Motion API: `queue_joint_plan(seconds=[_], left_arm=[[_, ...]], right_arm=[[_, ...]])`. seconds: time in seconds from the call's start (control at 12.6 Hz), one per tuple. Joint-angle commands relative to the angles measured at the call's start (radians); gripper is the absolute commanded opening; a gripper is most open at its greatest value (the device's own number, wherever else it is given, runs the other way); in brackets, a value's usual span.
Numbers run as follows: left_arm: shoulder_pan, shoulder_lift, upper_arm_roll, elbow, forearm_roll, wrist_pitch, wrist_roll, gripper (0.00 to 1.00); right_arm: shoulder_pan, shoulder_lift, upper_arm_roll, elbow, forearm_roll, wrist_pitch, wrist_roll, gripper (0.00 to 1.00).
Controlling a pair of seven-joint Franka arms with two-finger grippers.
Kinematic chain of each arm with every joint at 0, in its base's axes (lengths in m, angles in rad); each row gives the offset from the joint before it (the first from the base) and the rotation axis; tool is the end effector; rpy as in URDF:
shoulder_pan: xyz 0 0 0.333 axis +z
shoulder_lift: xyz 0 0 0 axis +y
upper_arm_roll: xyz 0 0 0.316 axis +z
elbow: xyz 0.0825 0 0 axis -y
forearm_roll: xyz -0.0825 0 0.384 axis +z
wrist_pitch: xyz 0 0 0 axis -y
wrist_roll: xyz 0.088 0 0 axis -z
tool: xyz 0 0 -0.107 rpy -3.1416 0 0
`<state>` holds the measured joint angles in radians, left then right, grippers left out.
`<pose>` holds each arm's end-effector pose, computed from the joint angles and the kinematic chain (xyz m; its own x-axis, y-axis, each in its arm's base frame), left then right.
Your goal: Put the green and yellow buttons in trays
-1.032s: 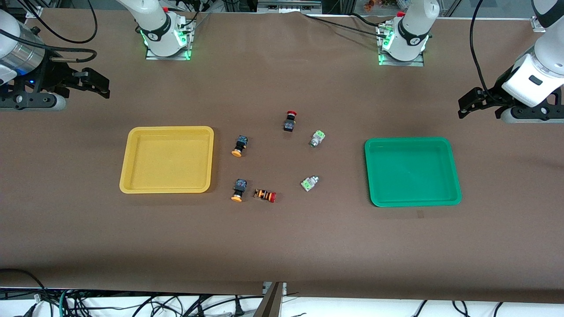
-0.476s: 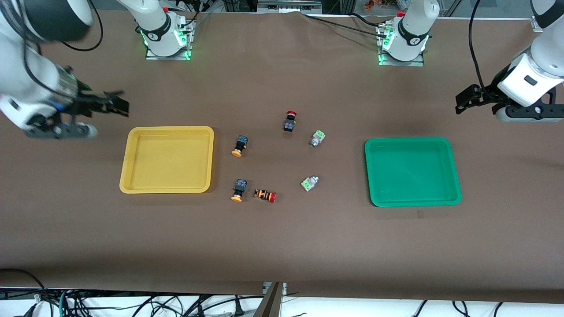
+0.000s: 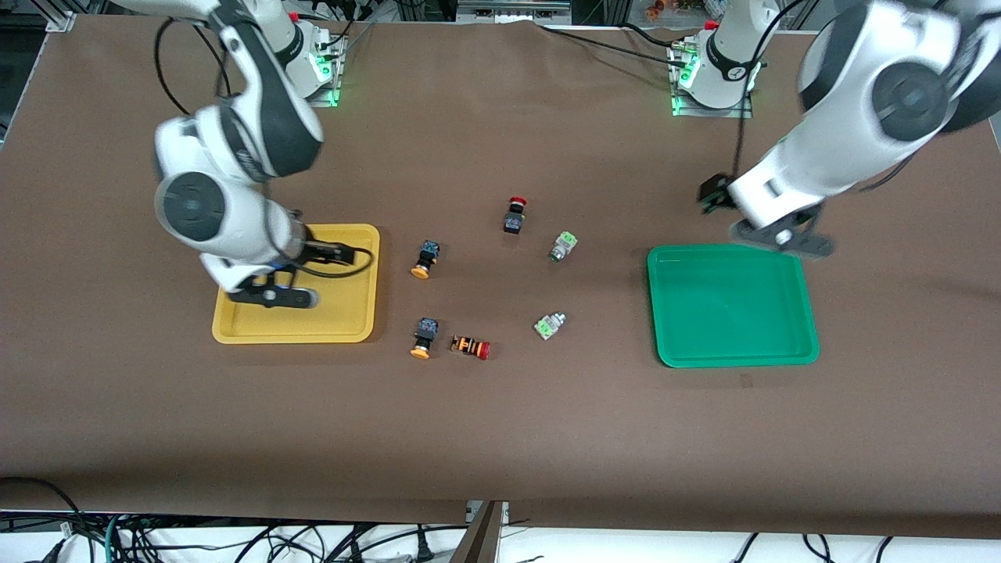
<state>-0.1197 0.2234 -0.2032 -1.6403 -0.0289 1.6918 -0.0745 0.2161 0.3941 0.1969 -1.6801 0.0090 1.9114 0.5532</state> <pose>0.5802 -0.1873 0.4732 0.9554 -0.2405 -0.1716 -0.2336 -0.9705 0.0598 0.5933 0.2477 0.3646 0.9729 -0.1507 -0.1756 -0.1512 -0.9884 0.0109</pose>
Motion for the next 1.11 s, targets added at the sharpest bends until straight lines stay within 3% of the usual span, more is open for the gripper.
queue_joint_plan(seconds=[0.0,0.4,0.63,0.71,0.79,0.87,1.03], left_arm=[[-0.099,0.316,0.005,0.307,-0.014,0.029,0.009,1.0],[-0.223,0.54,0.005,0.327,0.003,0.463,0.021,1.0],[-0.304,0.628,0.013,0.326,0.11,0.502,0.019,1.0],[-0.304,0.651,0.011,0.326,0.147,0.518,0.015,1.0],[-0.311,0.66,0.013,0.323,0.155,0.544,0.024,1.0],[-0.311,0.666,0.013,0.315,0.17,0.554,0.025,1.0],[-0.31,0.694,0.011,0.315,0.252,0.604,0.025,1.0]], right_arm=[[0.02,0.026,0.065,-0.12,0.012,0.182,0.19,1.0],[0.097,0.153,0.073,-0.182,0.012,0.382,0.326,1.0],[0.118,0.212,0.073,-0.191,0.012,0.472,0.329,1.0],[0.12,0.216,0.073,-0.194,0.011,0.48,0.329,0.68],[0.124,0.216,0.073,-0.199,0.011,0.479,0.327,0.2],[0.126,0.213,0.073,-0.198,0.011,0.471,0.329,0.0],[0.126,0.195,0.073,-0.193,0.009,0.444,0.323,0.0]])
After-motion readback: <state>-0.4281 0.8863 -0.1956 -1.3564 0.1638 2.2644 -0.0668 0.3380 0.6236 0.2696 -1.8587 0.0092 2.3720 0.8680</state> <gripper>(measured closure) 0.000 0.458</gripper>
